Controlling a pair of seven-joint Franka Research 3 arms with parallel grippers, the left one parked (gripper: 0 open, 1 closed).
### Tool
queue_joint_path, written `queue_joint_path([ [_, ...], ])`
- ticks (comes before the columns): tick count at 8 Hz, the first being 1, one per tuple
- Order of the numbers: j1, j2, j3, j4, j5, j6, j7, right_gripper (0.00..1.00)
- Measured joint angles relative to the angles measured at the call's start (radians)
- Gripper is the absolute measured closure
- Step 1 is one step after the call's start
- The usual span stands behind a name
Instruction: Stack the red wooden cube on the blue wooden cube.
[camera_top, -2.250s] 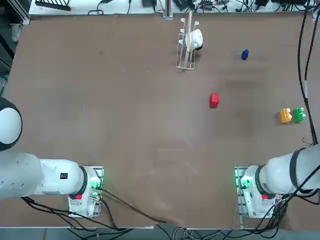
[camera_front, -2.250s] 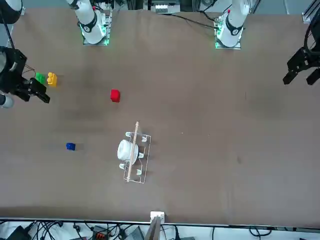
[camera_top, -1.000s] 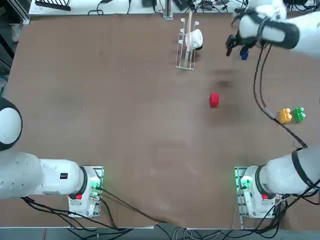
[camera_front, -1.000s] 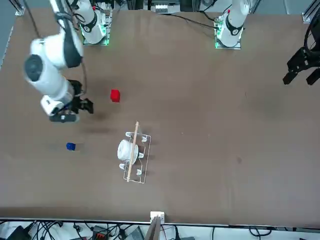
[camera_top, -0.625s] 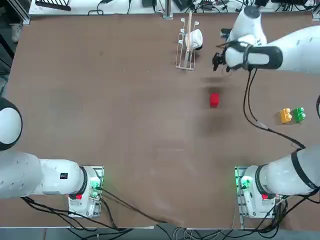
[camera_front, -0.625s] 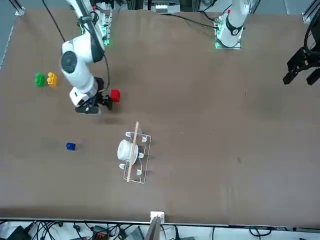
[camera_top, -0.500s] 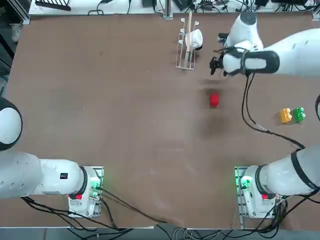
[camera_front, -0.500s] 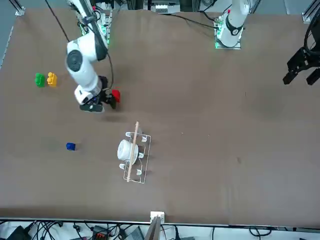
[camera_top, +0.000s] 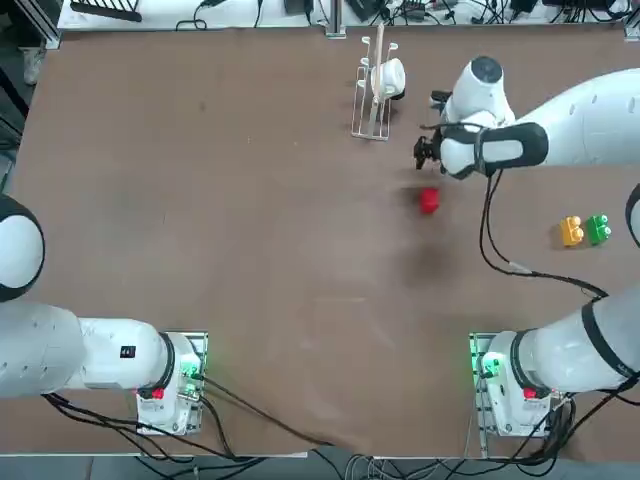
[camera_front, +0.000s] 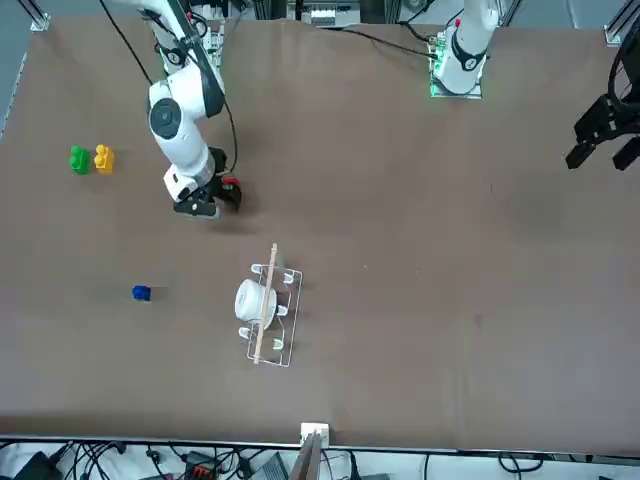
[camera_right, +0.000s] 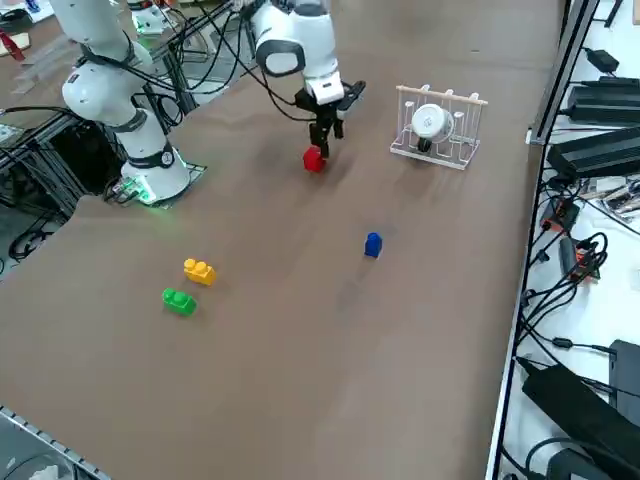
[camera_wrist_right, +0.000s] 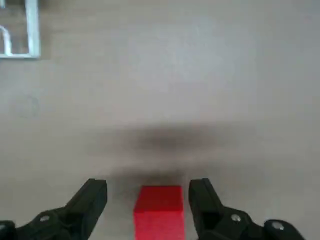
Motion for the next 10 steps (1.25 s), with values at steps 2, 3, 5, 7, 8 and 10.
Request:
queue_joint_path([
  [2,0.001,0.005,0.0,-0.031,0.0,0.029,0.047,0.0],
  [3,0.001,0.006,0.001,-0.031,0.0,0.03,0.055,0.0],
  [5,0.001,0.011,0.001,-0.033,0.0,0.03,0.065,0.0],
  [7,0.005,0.013,0.001,-0.042,0.0,0.03,0.094,0.0],
  [8,0.012,0.013,0.002,-0.047,0.0,0.03,0.105,0.0],
  [10,0.021,0.013,0.004,-0.053,0.0,0.03,0.114,0.0],
])
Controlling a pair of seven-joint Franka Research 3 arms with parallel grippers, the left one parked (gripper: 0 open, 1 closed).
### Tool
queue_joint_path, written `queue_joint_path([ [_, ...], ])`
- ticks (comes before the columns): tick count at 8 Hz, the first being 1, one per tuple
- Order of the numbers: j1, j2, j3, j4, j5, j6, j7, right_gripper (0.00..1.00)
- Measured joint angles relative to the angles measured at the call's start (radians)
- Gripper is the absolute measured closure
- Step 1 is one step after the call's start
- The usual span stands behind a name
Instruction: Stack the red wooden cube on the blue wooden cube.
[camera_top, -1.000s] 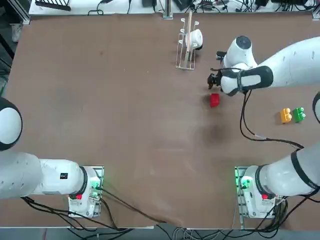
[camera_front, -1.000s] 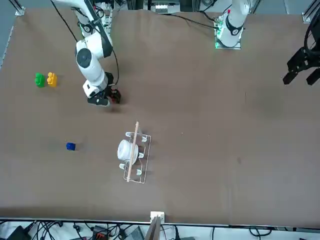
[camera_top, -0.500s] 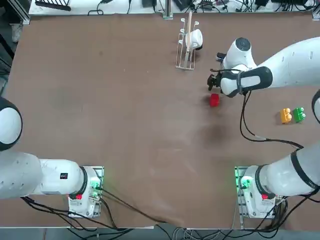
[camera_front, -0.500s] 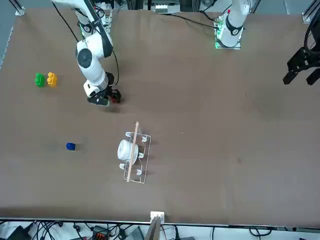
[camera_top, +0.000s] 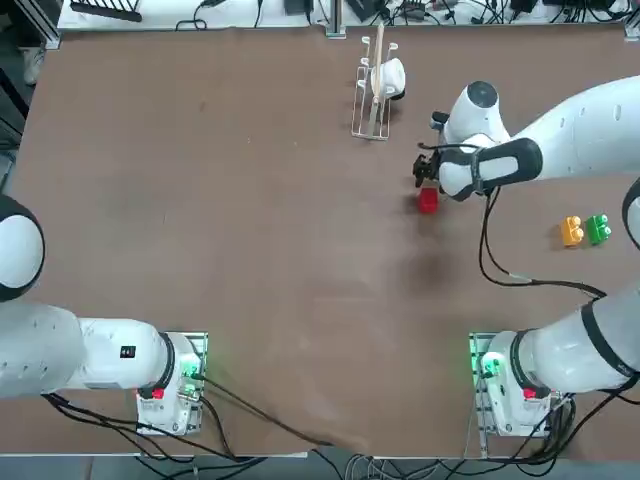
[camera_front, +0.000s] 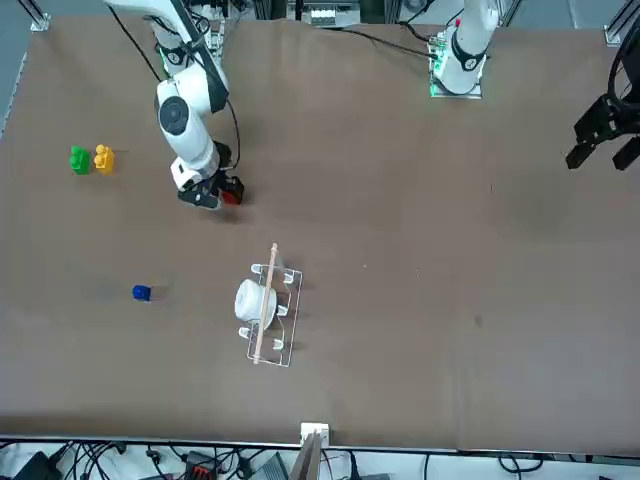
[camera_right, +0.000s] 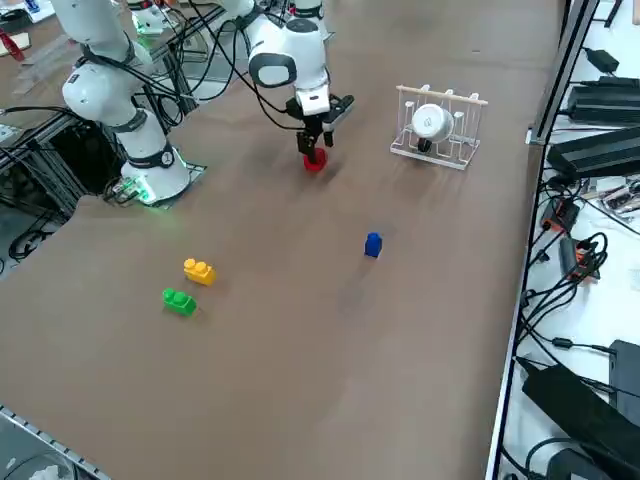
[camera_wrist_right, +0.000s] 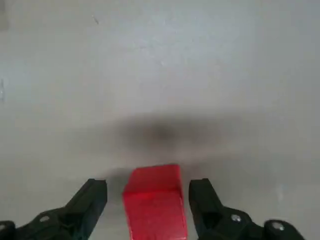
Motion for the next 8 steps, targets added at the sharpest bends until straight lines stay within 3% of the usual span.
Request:
queue_joint_path([
  [8,0.013,0.031,0.01,-0.026,0.0,0.0,0.001,0.01],
])
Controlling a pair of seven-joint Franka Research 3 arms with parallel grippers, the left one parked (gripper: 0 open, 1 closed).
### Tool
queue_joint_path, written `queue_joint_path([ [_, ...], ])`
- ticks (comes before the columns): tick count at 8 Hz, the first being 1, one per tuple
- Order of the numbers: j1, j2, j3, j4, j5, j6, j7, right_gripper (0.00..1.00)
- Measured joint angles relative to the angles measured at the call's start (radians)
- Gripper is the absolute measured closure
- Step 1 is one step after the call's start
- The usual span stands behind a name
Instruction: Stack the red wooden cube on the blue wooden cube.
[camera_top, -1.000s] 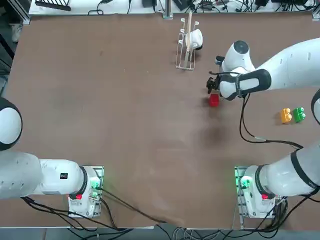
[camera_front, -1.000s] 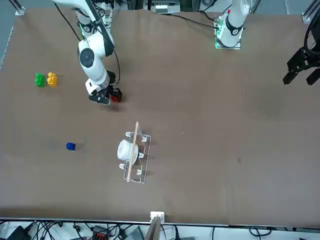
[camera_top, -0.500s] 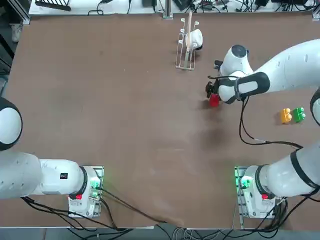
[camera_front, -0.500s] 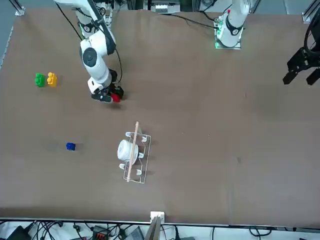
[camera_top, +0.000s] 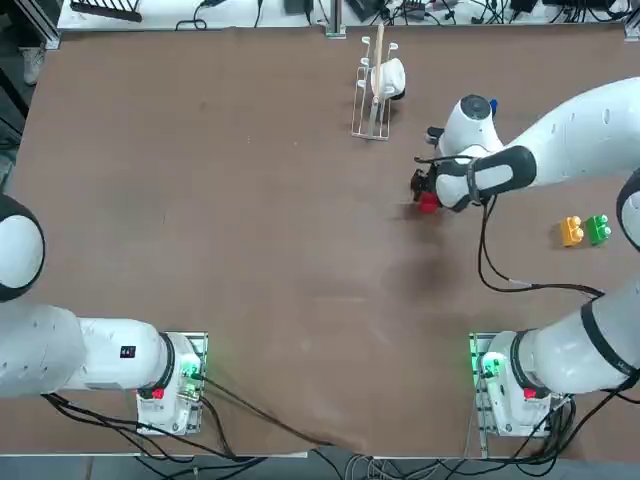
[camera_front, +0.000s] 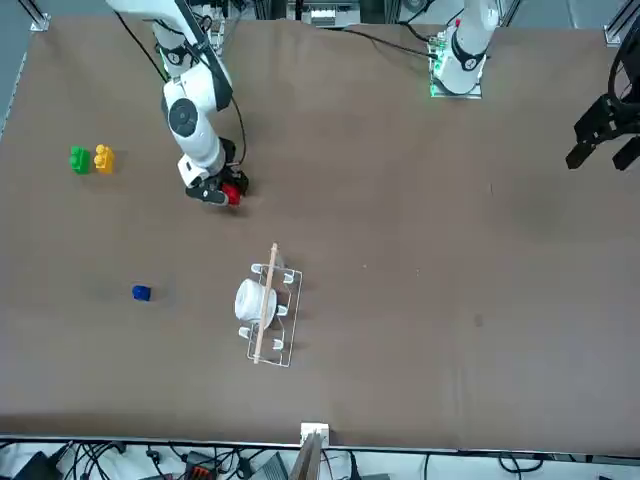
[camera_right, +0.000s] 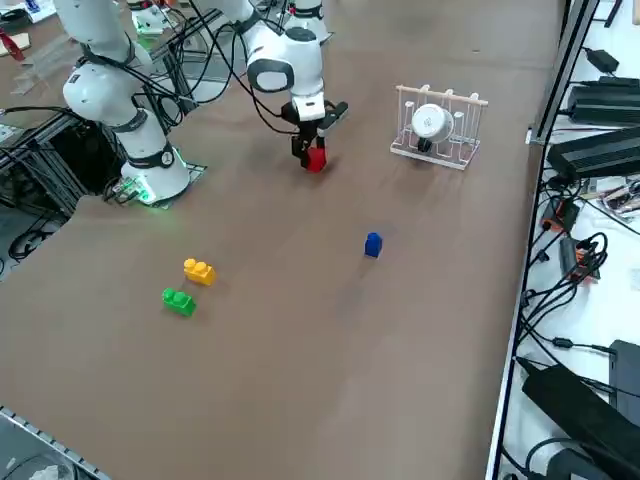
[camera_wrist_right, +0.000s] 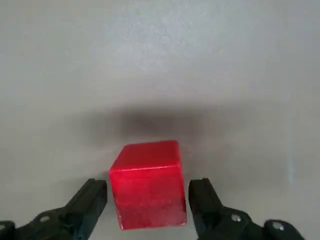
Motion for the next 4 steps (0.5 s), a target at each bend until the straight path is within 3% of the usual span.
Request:
queue_joint_path([
  [3,0.0,-0.004,0.0,0.001,-0.001,0.0,-0.013,0.3],
  [4,-0.001,-0.003,0.0,0.001,-0.001,0.0,-0.018,0.3],
])
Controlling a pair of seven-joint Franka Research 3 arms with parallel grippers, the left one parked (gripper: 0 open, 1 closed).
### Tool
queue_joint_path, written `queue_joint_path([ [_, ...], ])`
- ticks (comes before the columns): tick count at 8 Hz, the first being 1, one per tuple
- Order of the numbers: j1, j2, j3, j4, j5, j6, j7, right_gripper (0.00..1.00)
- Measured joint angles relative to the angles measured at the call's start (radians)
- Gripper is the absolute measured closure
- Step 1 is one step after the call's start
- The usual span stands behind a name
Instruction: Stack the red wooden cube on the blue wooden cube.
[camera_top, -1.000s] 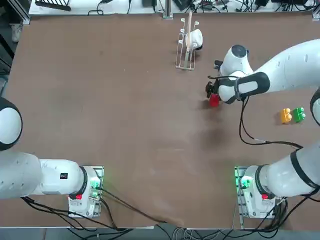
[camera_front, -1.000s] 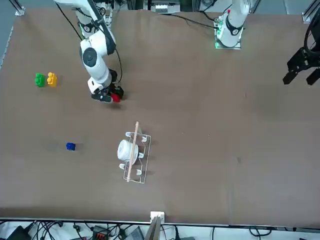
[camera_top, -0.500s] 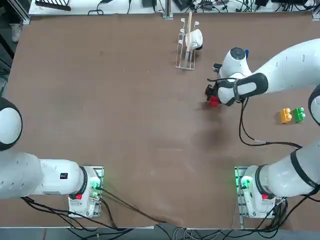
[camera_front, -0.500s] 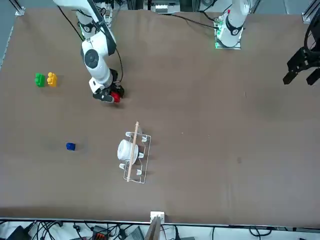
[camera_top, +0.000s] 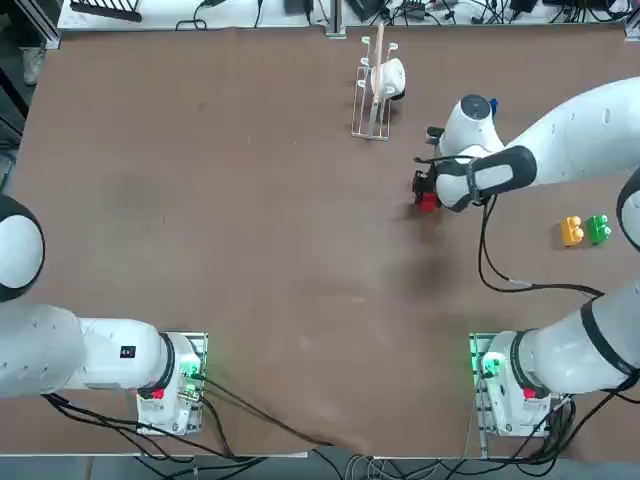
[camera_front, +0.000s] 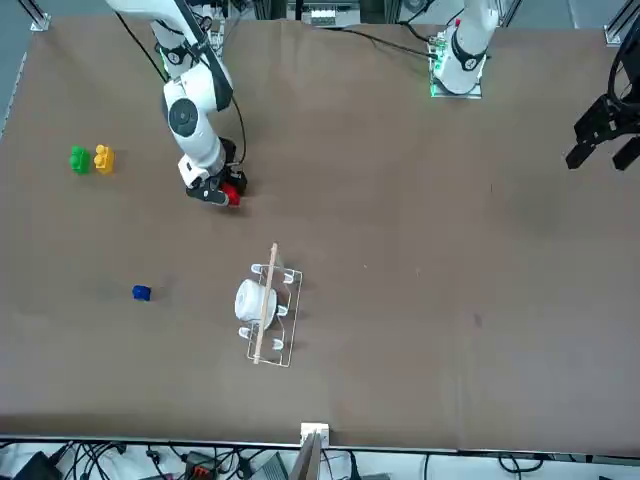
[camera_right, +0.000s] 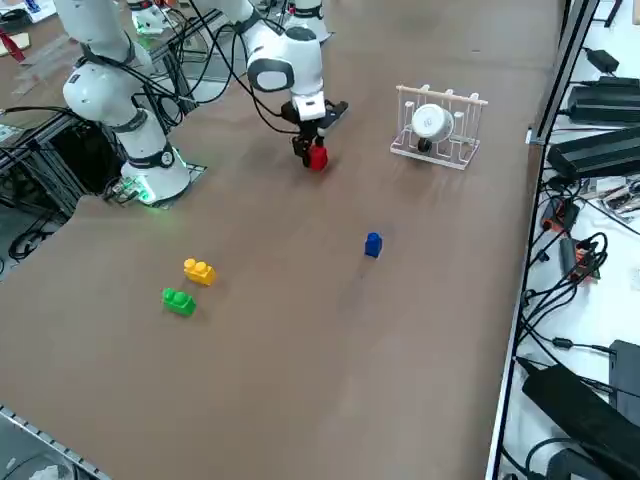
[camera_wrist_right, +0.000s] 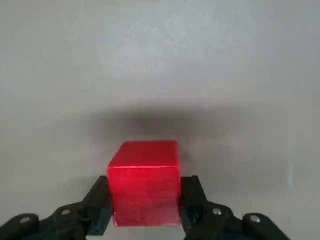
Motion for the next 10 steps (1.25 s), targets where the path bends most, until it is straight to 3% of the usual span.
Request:
queue_joint_path([
  [4,-0.03,-0.042,-0.003,0.043,-0.006,-0.034,-0.115,0.3],
  [7,-0.127,-0.103,-0.023,0.225,-0.007,-0.283,-0.362,0.3],
  [10,-0.164,-0.1,-0.128,0.432,-0.007,-0.487,-0.606,0.3],
])
